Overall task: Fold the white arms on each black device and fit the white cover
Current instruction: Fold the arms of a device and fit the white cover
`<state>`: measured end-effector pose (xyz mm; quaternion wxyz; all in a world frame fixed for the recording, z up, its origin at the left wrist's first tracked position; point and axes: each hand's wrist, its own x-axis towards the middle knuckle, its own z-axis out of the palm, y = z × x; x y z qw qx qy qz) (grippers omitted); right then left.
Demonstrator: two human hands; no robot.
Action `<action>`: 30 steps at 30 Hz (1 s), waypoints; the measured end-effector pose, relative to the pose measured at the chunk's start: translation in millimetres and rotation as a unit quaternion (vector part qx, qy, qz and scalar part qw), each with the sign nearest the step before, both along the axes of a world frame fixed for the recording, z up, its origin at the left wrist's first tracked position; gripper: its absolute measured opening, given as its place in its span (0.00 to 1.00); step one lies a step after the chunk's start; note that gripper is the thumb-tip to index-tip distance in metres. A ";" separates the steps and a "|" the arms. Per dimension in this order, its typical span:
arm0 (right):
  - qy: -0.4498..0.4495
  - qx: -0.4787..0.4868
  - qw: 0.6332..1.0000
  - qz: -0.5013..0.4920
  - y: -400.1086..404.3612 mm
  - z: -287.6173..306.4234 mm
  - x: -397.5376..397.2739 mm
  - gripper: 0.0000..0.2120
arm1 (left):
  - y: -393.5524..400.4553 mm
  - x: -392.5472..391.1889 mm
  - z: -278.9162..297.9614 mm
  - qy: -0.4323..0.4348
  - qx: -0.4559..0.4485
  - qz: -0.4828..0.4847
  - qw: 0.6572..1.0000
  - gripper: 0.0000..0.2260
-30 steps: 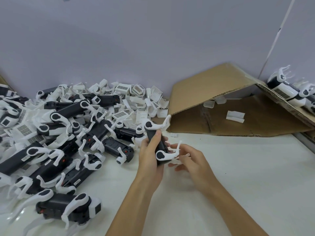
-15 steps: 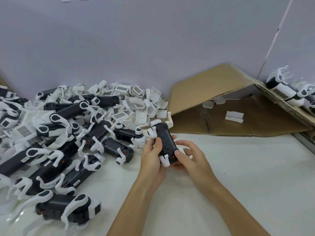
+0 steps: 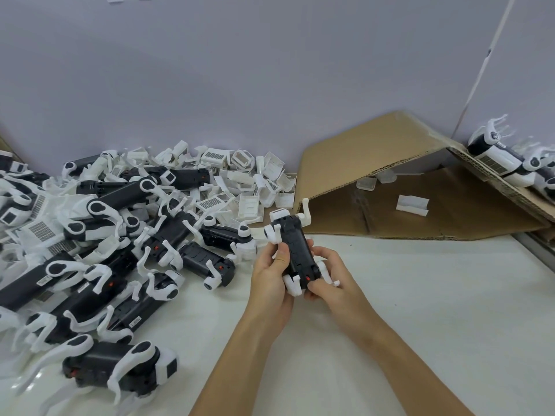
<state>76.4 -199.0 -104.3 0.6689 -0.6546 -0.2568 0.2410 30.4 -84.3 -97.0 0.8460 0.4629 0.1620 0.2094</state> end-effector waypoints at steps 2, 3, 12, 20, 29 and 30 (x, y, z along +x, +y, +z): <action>-0.008 0.001 1.000 -0.012 0.7 -0.7 -0.4 0.21 | -0.4 0.2 -0.4 -0.002 0.005 -0.003 1.000 0.12; -0.015 0.001 1.000 -0.019 0.8 -1.2 -0.5 0.21 | -0.8 0.3 -0.2 -0.005 0.007 -0.005 1.000 0.12; -0.011 -0.005 1.000 -0.013 -0.8 -2.9 0.0 0.19 | -0.1 0.8 -3.9 -0.021 0.008 -0.014 1.000 0.13; -0.007 0.003 1.000 -0.003 -0.9 -3.8 1.0 0.21 | 0.5 -0.1 -1.0 -0.017 0.005 -0.008 1.000 0.16; -0.024 0.000 1.000 -0.013 -1.1 -4.1 0.6 0.21 | -0.8 -0.1 -1.0 -0.037 0.016 -0.013 0.999 0.18; -0.021 0.000 1.000 -0.012 -1.3 -4.2 0.7 0.20 | -0.8 0.0 -1.8 -0.036 0.018 -0.015 0.999 0.18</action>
